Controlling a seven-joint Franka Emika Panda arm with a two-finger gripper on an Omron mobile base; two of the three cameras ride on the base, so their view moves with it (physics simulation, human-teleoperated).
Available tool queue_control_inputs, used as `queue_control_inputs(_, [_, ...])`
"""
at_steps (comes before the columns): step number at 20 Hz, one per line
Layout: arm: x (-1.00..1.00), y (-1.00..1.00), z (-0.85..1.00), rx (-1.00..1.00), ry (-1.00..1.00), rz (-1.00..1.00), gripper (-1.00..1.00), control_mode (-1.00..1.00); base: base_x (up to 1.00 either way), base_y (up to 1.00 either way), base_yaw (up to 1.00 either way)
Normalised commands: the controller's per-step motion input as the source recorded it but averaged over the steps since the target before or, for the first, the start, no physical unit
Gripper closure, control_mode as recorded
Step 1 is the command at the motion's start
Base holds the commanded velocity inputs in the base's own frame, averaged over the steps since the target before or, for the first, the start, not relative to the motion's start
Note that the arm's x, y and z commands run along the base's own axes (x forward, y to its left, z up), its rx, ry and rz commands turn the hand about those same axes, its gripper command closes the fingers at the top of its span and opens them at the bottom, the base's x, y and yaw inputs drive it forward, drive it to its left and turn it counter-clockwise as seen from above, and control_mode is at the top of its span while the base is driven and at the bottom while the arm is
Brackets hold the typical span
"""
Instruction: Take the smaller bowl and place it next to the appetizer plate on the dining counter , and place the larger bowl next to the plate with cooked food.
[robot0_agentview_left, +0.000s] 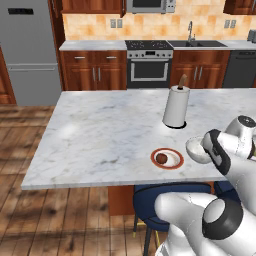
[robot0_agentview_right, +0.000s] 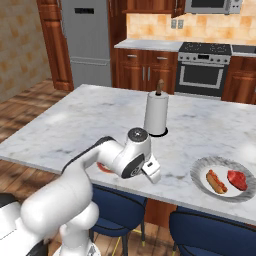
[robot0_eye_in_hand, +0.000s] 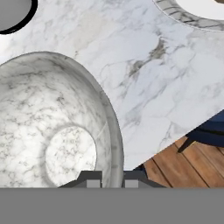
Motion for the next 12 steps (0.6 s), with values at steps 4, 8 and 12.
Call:
queue_control_inputs(4, [0.17, 0.00, -0.20, 0.00, 0.00, 0.00, 1.00, -1.00, 0.00, 0.00, 0.00])
queue_control_inputs(8, [0.20, 0.00, -0.18, 0.00, 0.00, 0.00, 1.00, -1.00, 0.00, 0.00, 0.00])
queue_control_inputs(12, [0.19, -0.06, -0.18, 0.00, 0.00, 0.00, 1.00, -1.00, 0.00, 0.00, 0.00])
